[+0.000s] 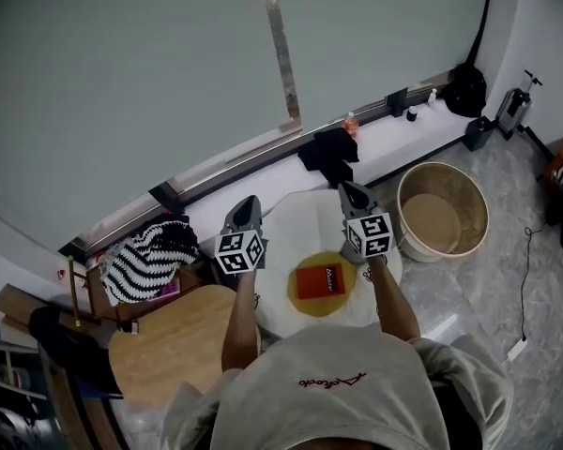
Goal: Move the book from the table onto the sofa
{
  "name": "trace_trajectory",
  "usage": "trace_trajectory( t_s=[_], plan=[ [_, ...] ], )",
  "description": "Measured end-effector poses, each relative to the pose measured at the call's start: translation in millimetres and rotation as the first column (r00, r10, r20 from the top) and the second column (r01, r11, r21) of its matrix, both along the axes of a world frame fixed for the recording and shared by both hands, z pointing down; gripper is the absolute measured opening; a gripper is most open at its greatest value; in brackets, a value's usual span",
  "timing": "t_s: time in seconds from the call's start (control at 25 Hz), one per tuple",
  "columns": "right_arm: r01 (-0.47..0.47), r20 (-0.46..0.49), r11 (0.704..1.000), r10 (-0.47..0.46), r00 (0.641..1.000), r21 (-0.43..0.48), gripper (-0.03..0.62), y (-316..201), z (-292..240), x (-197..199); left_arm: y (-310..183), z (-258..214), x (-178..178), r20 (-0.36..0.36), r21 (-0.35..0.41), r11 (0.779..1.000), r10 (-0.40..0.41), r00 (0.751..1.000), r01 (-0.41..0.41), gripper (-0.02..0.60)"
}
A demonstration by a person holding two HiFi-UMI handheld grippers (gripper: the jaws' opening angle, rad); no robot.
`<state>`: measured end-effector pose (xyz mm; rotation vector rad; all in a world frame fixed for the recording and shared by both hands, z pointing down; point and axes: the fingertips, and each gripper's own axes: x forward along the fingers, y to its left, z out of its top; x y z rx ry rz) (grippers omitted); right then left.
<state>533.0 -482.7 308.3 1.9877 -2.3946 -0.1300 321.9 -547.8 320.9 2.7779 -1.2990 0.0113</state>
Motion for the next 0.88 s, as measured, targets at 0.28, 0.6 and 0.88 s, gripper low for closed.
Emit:
trace_trajectory(
  t_s=[0.28,0.6,0.88],
  plan=[
    [0.006,-0.005,1.0,-0.006,1.0,0.001,0.008,1,-2,-5,2,0,-1,0.004,-0.001,1.0,0.001,1.0,-0.001,0.009],
    [0.009,-0.01,1.0,-0.009,1.0,-0.014,0.008,1,4,-10,2,9,-5,0.01,-0.022,1.0,-0.006,1.0,0.006,0.009],
    [0.003,-0.001,1.0,-0.003,1.0,-0.021,0.008,1,8,-12,0,13,-6,0.015,-0.028,1.0,-0.001,1.0,0.002,0.009]
  ],
)
